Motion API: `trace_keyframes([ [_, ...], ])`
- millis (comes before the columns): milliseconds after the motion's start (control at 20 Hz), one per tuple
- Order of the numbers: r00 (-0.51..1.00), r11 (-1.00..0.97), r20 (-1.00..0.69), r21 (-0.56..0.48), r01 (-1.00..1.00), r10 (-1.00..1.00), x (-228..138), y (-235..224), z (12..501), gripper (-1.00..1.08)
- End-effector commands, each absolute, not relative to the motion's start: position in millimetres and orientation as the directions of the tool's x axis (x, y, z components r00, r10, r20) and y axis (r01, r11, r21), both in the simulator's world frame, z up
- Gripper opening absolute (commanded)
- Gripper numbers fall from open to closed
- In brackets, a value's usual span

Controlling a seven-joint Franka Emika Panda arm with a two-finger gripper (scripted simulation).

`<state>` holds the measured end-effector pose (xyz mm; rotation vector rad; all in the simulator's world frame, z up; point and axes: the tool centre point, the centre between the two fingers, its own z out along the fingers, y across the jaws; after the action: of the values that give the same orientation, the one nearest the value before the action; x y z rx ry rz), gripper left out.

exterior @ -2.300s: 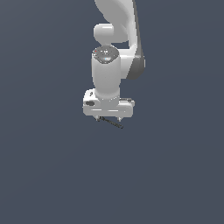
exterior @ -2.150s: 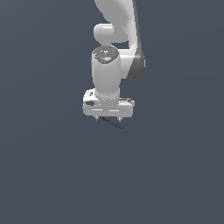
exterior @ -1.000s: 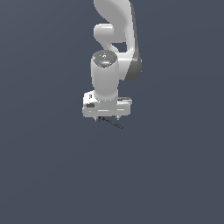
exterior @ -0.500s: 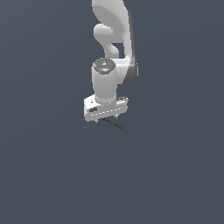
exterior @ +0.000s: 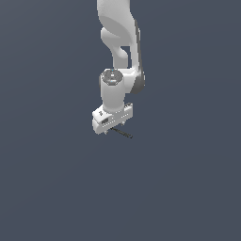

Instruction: Pick up the object and move it to a goal position.

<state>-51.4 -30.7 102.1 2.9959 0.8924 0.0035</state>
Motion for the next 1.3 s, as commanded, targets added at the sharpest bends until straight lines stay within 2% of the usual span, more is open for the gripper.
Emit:
trace_keyframes([
  [0,0.796,-0.796,-0.004,0.014,0.605,0.605,-58.4,-30.8,94.0,1.00],
  [700,0.584,-0.584,-0.002,0.002,0.812,0.812,-89.8,-28.9,62.2,1.00],
  [1250,0.550,-0.550,0.000,0.000,0.835,0.835,-94.6,-28.4,56.8,1.00],
])
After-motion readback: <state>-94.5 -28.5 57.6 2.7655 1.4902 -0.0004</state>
